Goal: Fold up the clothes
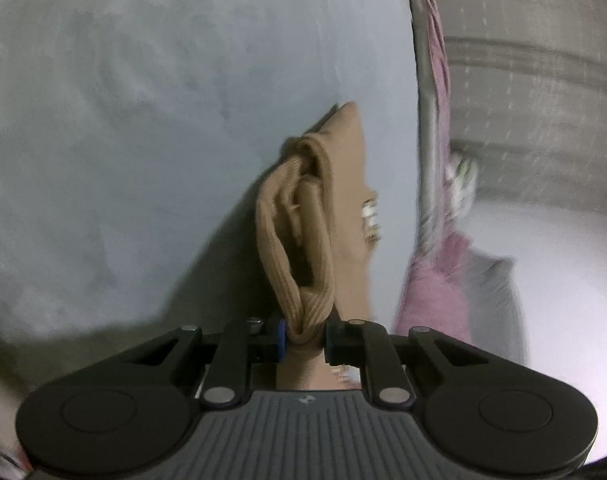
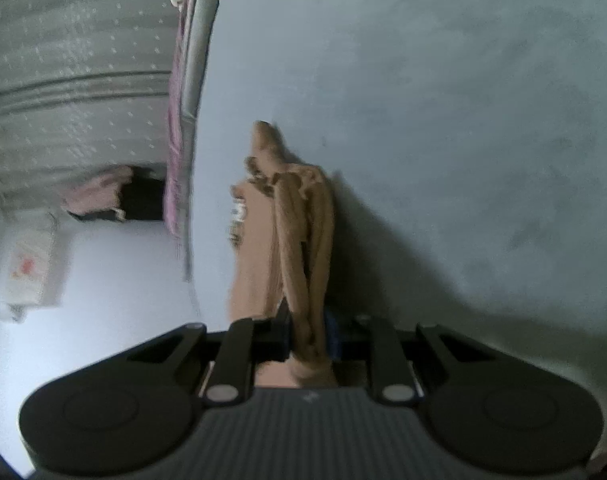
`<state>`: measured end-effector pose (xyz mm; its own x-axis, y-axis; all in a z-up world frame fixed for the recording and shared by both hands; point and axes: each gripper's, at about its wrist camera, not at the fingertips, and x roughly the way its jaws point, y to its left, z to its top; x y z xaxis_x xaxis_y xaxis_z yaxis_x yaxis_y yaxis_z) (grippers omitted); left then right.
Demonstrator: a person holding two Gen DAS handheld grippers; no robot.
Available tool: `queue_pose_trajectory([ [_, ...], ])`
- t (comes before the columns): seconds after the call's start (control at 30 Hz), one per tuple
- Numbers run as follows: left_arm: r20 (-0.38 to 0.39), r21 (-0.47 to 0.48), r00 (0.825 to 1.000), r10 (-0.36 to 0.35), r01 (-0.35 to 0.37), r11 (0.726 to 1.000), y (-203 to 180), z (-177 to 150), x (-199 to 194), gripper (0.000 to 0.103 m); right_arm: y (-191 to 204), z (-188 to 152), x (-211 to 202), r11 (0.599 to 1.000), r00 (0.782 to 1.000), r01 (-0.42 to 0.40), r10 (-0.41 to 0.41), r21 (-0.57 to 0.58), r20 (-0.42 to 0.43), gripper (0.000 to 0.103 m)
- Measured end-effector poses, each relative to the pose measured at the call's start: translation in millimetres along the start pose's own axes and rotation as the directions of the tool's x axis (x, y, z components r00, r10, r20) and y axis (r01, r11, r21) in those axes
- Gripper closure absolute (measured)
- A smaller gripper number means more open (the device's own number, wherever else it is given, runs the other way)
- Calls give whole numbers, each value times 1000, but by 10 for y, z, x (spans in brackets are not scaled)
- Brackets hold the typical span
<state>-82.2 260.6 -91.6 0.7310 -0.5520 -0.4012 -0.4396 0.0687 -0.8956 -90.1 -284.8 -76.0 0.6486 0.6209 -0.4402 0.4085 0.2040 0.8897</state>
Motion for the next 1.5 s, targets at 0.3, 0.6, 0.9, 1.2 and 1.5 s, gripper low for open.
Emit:
queue_pose_trajectory([
  [0.3,69,-208,985,-160,171,963,-181,77,199,89,315,164,162,971,983,-184,181,153,37,87],
  [0.6,127,-170,977,-173,194,966,-671,442,787,88,615,542,710,951,973,-230,218,205,79,86],
  [0.9,155,-93,984,-89,104,990,-776,771,1191,85,687,962,1268,946,972,-230,210,228,107,81],
  [1.2,126,64,989,-78,70,995,-864,925,1355,76,610,1313,1587,943,969,-240,219,230,113,61],
  [1.5,187,480,982,-15,-78,874,-1288,931,1150,58,781,1607,1393,989,972,-148,145,5,186,60],
])
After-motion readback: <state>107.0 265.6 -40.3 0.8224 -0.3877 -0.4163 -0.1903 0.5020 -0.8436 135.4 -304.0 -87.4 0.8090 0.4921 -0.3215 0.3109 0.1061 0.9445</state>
